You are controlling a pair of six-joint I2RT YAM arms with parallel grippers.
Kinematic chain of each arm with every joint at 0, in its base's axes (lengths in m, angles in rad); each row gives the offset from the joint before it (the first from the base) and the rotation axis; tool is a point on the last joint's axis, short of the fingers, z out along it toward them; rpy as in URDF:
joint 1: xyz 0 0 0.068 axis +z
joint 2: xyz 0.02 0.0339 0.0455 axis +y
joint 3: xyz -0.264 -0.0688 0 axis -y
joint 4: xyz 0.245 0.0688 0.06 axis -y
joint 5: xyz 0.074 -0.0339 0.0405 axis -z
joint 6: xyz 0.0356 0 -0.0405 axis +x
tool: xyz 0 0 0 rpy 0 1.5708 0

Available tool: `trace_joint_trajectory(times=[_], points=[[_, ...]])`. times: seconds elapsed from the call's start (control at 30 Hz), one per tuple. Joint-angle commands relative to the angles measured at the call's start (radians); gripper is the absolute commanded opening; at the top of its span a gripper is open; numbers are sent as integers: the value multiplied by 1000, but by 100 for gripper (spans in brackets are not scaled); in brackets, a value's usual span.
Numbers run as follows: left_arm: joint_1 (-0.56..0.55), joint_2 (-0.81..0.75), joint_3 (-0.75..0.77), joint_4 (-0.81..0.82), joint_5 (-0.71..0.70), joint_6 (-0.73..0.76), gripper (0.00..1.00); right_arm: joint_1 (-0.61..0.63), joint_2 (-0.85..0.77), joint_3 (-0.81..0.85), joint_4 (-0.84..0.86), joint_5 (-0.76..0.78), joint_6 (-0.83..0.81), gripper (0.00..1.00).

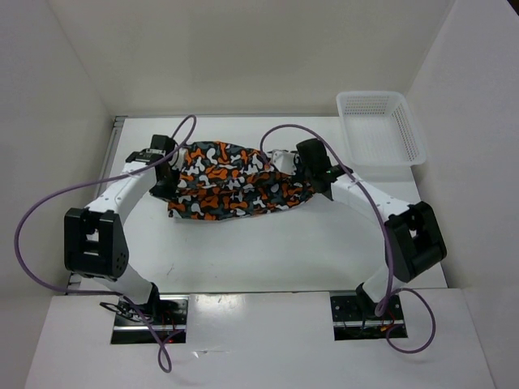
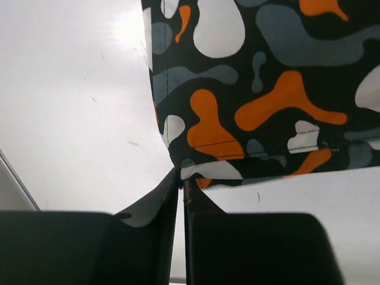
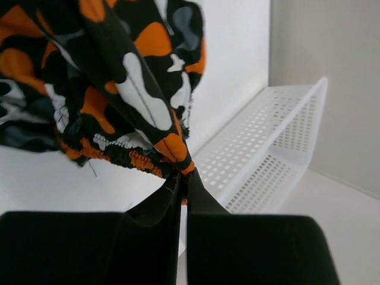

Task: Fold and stack the shorts
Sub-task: Fold the shorts

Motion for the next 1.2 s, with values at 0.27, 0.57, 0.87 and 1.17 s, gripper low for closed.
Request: trace_joint_trajectory(times=[0.27, 0.57, 0.87, 1.17], points=[[-45, 9, -114, -126, 0, 3, 30, 35, -77, -201, -143, -84, -50, 0], [-90, 7, -134, 55, -40, 3, 53, 54, -77, -221, -124, -104, -50, 0], [-165, -34, -240, 282, -84, 3, 54, 54, -59, -212, -134, -113, -32, 0], [-165, -5, -269, 312, -123, 3, 47, 54, -59, -201, -143, -122, -32, 0]])
